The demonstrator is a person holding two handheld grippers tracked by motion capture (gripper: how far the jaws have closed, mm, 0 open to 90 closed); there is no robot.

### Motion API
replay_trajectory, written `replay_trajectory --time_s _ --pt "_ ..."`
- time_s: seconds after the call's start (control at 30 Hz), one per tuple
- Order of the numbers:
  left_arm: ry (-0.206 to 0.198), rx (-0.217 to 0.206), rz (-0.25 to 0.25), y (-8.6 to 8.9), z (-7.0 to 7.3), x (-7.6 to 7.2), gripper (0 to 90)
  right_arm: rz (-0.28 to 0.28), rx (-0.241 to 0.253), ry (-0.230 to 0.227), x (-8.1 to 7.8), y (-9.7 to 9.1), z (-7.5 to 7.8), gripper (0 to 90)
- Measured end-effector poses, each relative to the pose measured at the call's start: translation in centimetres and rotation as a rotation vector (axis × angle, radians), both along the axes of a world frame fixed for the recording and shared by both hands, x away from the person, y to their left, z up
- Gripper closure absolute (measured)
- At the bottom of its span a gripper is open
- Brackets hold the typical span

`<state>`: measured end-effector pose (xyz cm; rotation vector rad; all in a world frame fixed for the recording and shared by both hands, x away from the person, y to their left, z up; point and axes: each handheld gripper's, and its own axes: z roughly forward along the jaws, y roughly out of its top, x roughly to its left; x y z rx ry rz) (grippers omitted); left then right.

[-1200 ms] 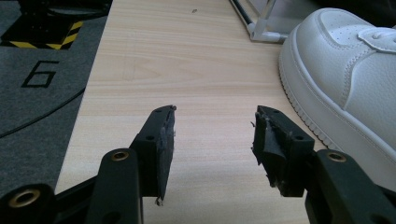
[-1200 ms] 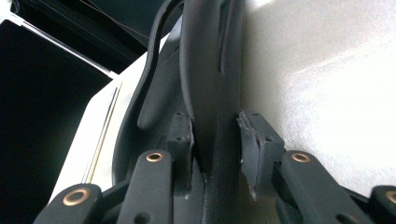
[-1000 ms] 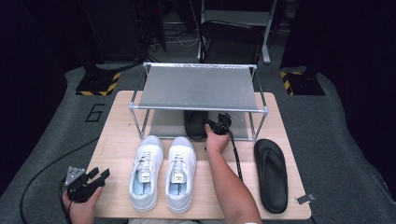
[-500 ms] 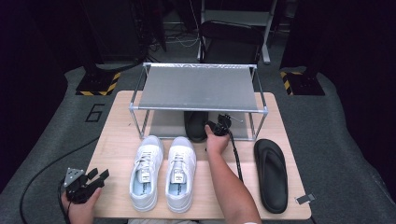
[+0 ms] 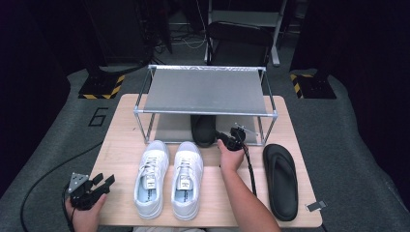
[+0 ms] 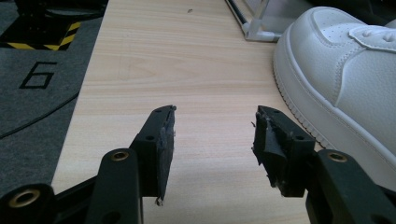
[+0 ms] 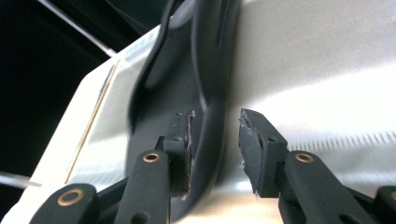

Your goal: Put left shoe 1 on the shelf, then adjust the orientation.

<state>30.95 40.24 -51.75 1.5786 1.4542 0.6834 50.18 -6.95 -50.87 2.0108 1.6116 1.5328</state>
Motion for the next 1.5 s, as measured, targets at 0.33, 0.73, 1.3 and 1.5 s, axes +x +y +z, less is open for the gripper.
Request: replay_trajectory --time_s 0.33,0.73,1.3,1.5 --pt "0.006 0.005 -0.013 -0.5 0.0 0.5 47.8 0.097 -0.079 -0.081 -5.5 -2.1 2.5 68.9" --pt "0.007 0.006 -0.021 -0.8 0.0 0.9 47.7 0.156 -0.220 -0.176 -11.2 -4.5 3.6 66.8" --pt "0.013 0.012 -0.016 -1.1 -0.1 0.9 47.7 0.130 -0.172 -0.130 -14.5 -8.6 2.9 67.1" --pt "0.003 0.011 -0.005 -1.0 -0.2 0.9 47.7 0.105 -0.215 -0.156 -15.6 -9.8 3.0 66.3"
